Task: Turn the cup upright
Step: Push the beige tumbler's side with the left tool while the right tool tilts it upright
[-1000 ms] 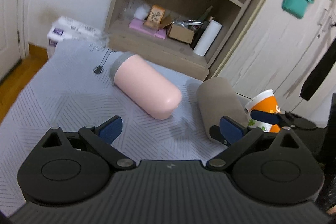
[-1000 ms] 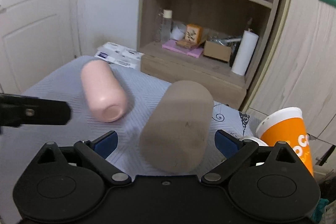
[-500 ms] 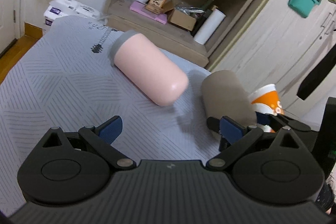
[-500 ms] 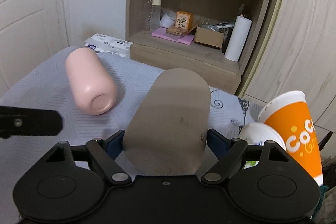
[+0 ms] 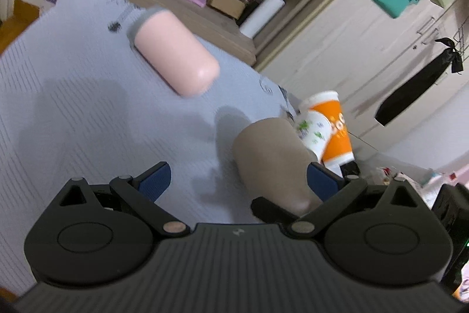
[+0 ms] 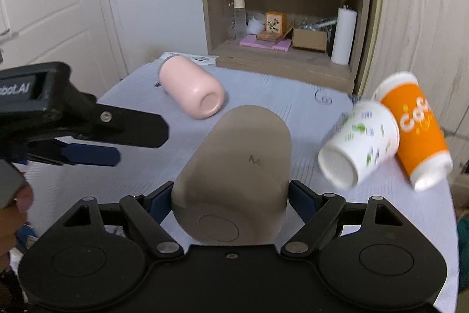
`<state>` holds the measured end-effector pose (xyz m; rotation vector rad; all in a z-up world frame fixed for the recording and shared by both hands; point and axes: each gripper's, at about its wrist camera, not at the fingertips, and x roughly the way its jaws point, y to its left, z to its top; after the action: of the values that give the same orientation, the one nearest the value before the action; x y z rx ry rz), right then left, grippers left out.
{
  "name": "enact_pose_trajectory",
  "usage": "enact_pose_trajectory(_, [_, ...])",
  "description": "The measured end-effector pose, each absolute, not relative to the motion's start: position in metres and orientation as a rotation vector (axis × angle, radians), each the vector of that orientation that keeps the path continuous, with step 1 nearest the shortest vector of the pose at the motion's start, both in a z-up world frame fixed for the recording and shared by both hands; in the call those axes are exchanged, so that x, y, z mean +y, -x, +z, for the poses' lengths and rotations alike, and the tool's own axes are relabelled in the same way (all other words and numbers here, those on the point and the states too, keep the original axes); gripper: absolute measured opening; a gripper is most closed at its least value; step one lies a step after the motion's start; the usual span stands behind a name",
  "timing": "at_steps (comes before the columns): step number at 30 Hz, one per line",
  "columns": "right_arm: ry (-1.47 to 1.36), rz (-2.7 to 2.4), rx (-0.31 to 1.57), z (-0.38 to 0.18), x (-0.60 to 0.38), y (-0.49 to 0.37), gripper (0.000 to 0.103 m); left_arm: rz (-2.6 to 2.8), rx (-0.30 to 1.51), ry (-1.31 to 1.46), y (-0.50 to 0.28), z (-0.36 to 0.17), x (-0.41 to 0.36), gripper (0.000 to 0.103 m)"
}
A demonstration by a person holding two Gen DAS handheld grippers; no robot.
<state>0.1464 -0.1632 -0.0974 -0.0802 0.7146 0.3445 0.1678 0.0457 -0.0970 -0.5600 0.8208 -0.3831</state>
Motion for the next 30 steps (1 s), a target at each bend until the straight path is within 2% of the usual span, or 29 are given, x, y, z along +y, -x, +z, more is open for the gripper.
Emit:
enact_pose_trajectory(14, [-0.009, 0.394, 0.767, -0.114, -0.18, -0.136, 0.087, -0.458, 0.92, 0.588, -0.176, -0.112, 0.015, 0.1])
enact_pose_trajectory(17, [-0.037, 0.435, 0.768, -0.109, -0.186, -0.138, 0.095, -0.481, 0.954, 0.6, -0.188, -0.116, 0.008, 0.1])
enact_pose_trajectory(22, [-0.092, 0.47, 0.813, -0.105, -0.199, -0.154, 0.097, -0.519, 1.023, 0.659, -0.205, -0.128, 0.003, 0.099])
enact_pose_trajectory(28, [-0.162, 0.572, 0.922, -0.108, -0.207, -0.182, 0.099, -0.555, 1.065, 0.731, -0.217, -0.141, 0.0, 0.083])
enact_pose_trajectory(30, [-0.163, 0.595, 0.941, -0.108, -0.208, -0.191, 0.099, -0.566, 1.071, 0.765, -0.218, -0.146, -0.003, 0.081])
